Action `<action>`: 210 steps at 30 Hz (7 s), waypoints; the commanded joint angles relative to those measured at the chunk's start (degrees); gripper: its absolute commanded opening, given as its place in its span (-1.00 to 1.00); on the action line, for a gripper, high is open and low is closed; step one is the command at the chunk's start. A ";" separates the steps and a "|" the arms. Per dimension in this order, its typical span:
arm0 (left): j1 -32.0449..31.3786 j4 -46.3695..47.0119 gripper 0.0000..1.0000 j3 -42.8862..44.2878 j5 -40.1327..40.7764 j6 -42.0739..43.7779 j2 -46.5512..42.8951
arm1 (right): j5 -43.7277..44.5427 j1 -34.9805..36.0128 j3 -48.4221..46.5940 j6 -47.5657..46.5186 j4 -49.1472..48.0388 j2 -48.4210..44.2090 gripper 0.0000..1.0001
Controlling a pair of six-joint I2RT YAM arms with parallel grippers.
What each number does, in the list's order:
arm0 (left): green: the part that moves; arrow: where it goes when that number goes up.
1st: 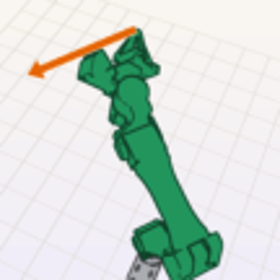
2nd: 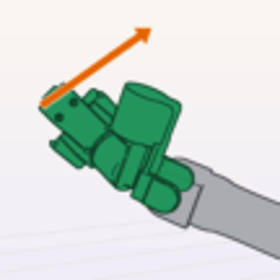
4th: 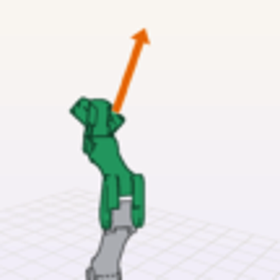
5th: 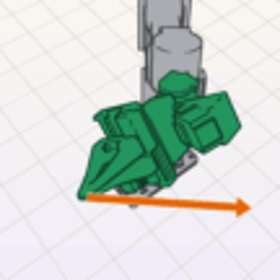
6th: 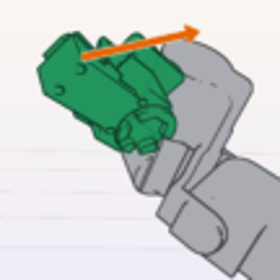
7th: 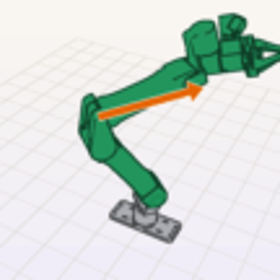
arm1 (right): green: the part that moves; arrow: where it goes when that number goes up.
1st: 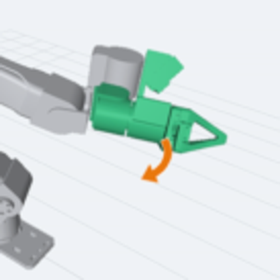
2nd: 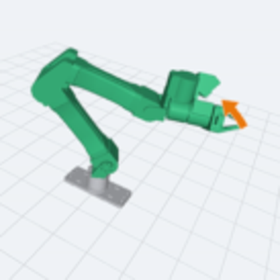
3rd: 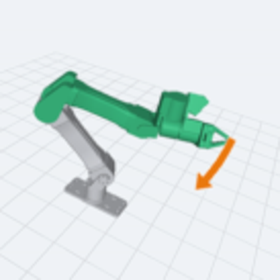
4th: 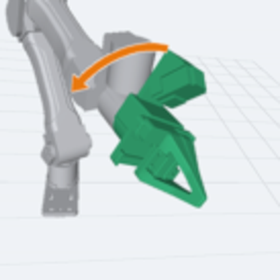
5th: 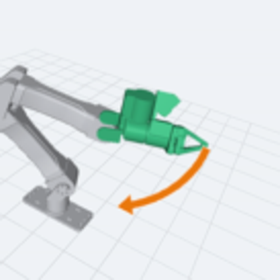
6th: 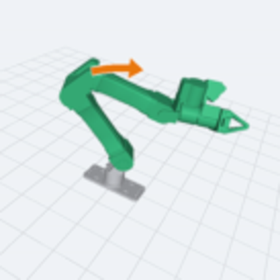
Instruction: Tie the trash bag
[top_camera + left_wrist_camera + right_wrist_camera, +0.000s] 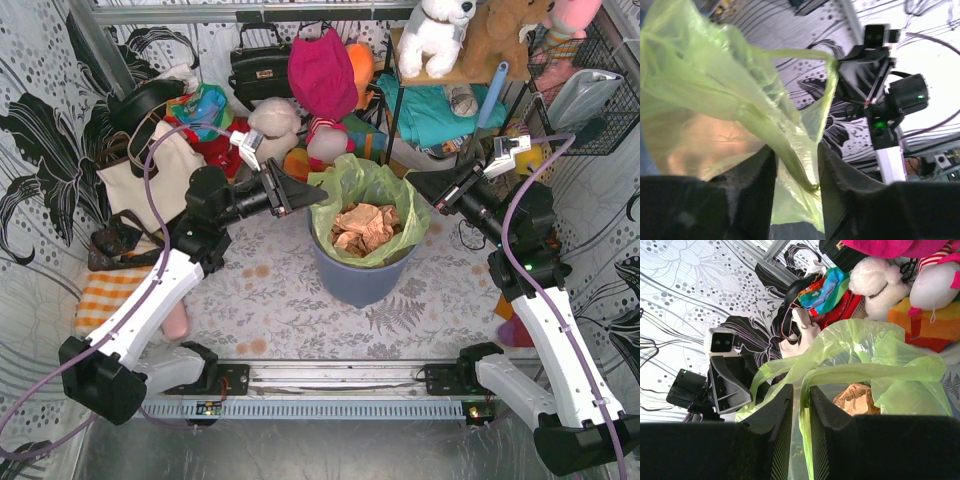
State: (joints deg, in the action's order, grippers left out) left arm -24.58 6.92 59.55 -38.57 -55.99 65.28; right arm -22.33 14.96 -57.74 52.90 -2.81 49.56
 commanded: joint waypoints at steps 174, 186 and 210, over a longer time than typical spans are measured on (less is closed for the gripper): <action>2.45 15.34 0.22 22.56 -4.55 8.96 11.66 | -8.00 -0.56 -10.77 -10.23 -11.68 9.28 -0.79; 2.54 3.62 -1.00 44.04 -3.01 14.31 15.10 | -6.84 -0.62 -31.94 -12.18 -6.17 16.52 -1.00; 2.95 -17.10 -1.00 54.73 4.39 21.66 12.16 | -6.87 -0.52 -37.26 -8.88 -4.71 17.69 -1.00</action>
State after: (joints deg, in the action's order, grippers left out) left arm -21.76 -9.37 102.15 -35.94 -38.30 79.81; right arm -28.64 14.63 -82.98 44.31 -5.80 67.29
